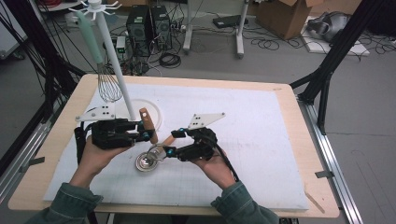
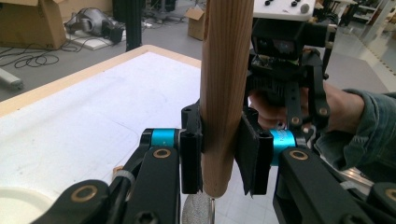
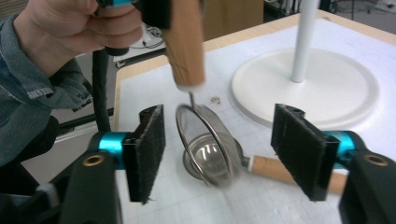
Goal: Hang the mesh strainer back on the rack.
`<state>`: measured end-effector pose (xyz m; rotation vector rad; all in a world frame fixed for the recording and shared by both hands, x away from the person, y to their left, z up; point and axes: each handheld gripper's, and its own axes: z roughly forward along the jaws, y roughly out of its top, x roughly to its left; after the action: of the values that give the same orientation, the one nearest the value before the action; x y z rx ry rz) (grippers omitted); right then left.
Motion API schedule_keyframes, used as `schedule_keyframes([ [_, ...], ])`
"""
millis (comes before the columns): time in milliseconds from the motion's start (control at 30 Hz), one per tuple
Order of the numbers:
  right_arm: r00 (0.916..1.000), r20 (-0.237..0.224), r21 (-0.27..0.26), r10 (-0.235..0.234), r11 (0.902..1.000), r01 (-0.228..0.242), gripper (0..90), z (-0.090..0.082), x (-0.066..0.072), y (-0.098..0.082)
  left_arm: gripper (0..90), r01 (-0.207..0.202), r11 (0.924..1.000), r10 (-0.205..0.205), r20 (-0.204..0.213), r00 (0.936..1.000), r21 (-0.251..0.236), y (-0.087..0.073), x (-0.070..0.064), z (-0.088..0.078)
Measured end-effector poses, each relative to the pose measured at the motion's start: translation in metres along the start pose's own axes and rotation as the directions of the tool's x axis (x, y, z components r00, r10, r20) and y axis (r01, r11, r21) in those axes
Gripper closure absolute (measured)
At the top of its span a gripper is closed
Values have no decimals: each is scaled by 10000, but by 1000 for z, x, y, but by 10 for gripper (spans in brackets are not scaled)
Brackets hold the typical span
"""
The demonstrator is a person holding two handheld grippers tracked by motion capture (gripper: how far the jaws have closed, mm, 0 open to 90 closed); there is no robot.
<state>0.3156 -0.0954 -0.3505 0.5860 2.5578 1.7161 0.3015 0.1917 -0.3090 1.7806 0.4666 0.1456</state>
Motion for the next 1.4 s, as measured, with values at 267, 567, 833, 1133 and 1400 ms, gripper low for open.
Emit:
schedule_keyframes([
  [267,9990,456,246,-29,9997,18,271,-21,-9,-6,724,-24,10000,23,-115,9999,-52,4,8,-13],
  [567,9947,1005,-13,236,9997,-236,251,-47,-18,-15,723,-95,9999,92,-266,9996,-90,15,15,-28],
  [833,9890,1427,50,383,9992,-394,231,-65,-23,-23,723,-137,9999,134,-331,9994,-90,23,22,-39],
  [1133,9829,1795,21,422,9991,-433,211,-80,-27,-31,723,-226,9996,219,-444,9988,-155,36,29,-52],
  [1400,9787,1999,42,458,9989,-476,208,-91,-29,-37,723,-262,9994,250,-549,9982,-217,46,35,-61],
])
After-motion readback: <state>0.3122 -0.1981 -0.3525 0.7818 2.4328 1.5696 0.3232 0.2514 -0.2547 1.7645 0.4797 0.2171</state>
